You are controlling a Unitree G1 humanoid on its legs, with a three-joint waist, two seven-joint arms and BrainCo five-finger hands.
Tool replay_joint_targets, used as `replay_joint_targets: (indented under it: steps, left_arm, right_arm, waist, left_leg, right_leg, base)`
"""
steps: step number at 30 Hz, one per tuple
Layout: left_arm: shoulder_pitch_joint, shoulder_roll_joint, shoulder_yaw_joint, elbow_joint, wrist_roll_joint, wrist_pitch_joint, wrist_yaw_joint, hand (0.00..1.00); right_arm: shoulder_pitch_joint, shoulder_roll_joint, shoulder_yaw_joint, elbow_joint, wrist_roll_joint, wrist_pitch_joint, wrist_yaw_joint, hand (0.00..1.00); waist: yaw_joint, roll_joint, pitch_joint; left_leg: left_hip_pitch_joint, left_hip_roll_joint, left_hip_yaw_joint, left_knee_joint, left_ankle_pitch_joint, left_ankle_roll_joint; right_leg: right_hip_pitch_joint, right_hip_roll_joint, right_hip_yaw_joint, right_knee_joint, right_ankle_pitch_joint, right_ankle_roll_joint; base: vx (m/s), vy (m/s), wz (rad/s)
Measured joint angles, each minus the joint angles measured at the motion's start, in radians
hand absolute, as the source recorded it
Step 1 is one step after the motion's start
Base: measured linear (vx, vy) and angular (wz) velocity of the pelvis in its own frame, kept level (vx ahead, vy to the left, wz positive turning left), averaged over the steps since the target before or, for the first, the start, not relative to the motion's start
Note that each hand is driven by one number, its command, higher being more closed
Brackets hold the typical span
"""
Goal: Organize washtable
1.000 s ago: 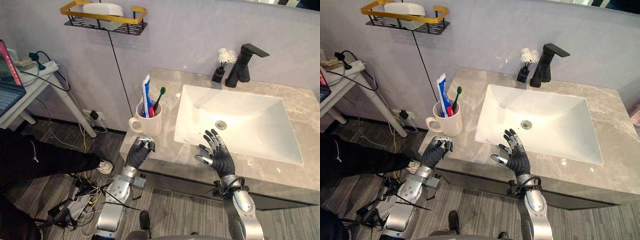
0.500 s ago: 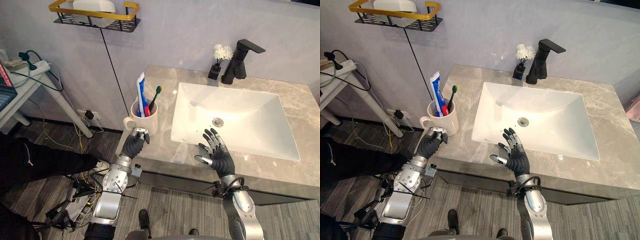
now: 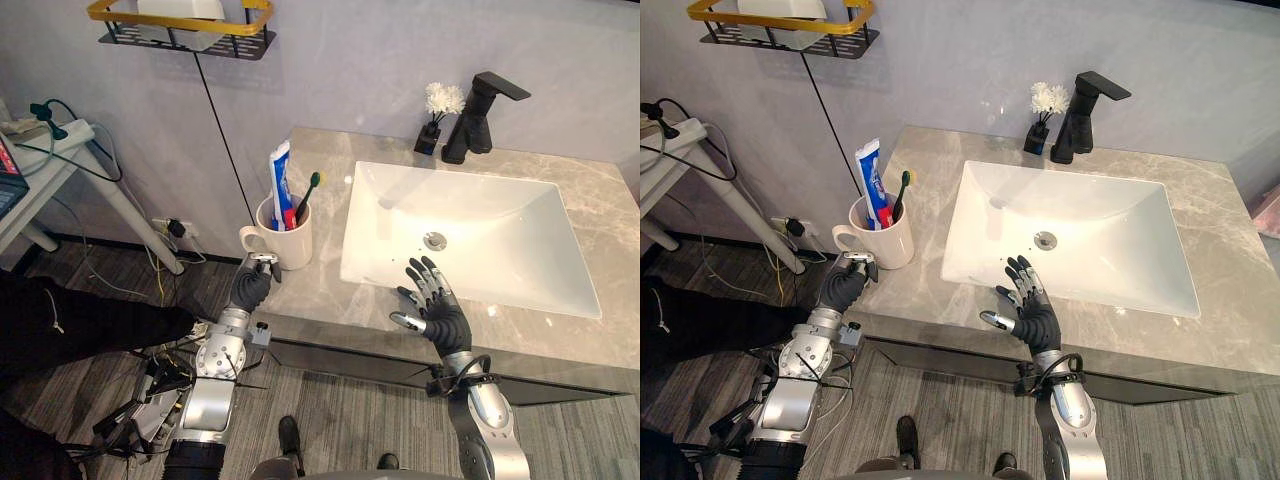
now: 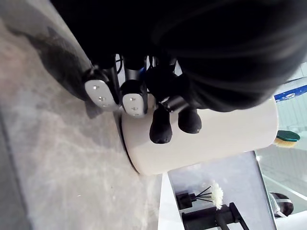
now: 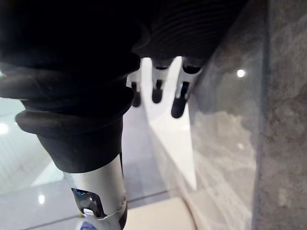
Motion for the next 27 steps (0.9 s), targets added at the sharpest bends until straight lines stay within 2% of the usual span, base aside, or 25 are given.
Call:
replay_joint_targets:
  steps: [10,19,27]
  left_arm:
    - [-0.017,-0.003,-0.018,0.001,-0.074,0.015,-0.001,1.0]
    - [-0.073,-0.003,-0.078,0.031,-0.087,0.022,-0.003,1.0]
    - [-0.116,-0.003,-0.088,0.076,-0.134,0.037,-0.004,1.0]
  right_arm:
    - [-0.001,0.0,0.004,0.0,0.003,0.005,0.0,0.0]
    - [-0.001,-0.002,0.01,0.0,0.008,0.01,-0.001,0.0]
    - [-0.001,-0.019,0.028,0.0,0.008,0.011,0.0,0.0]
  waist:
    - [0.0,0.0,0.0]
    - [-0.003,0.0,0.0]
    - [-0.023,0.002,-0.001]
  left_leg:
    - [0.001,-0.001,0.003,0.0,0.0,0.0]
    - [0.003,0.0,0.007,0.0,0.0,0.0]
    - [0.003,0.001,0.014,0.0,0.0,0.0]
  right_leg:
    - [-0.003,0.0,0.004,0.005,0.0,0.0]
    - [-0.005,0.0,0.008,0.005,0.001,-0.001]
    - [-0.008,0.002,0.014,0.005,0.002,-0.002]
  base:
    - [0.0,0.0,0.0]
    - [0.0,0.0,0.0]
    - [0.0,0.0,0.0]
